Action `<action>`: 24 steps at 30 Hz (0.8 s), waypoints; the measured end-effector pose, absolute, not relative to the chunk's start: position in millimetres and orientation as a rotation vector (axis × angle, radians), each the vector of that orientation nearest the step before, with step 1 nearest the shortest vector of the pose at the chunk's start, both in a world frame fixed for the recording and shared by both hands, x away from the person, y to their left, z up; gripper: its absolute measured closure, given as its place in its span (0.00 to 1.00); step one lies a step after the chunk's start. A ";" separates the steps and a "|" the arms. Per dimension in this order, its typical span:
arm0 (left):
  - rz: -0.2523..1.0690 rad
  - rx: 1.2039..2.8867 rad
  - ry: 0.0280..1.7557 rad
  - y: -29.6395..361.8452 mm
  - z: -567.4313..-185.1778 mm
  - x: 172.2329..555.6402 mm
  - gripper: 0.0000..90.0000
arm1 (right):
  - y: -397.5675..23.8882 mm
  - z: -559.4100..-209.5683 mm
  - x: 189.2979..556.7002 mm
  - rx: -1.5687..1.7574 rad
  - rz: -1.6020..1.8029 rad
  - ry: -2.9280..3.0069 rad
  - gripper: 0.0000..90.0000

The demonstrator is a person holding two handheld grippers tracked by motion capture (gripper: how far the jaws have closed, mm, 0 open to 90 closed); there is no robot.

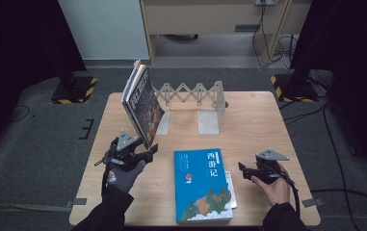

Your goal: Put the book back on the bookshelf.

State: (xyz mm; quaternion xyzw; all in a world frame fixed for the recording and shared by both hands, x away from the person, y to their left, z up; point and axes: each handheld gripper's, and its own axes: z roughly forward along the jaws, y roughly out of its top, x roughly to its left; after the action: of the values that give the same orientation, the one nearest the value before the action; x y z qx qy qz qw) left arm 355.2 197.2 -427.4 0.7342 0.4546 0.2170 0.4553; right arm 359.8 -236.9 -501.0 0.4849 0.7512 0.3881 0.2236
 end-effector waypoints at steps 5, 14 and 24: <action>0.493 1.834 1.138 194.8 -443.5 354.7 0.37 | -228.4 -491.1 356.7 1.315 1.138 2.081 0.27; 0.356 1.844 1.126 183.3 -461.1 358.0 0.32 | -214.3 -486.3 356.2 1.311 1.193 2.121 0.28; 0.284 1.891 1.111 177.4 -477.7 361.9 0.36 | -198.7 -490.4 353.6 1.295 1.211 2.186 0.28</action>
State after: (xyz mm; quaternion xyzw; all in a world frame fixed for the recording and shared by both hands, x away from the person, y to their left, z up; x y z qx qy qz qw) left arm 361.9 177.4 -477.7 0.7644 0.4489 0.1147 0.4484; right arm 353.6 -198.7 -490.4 0.4539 0.7663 0.4245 0.1627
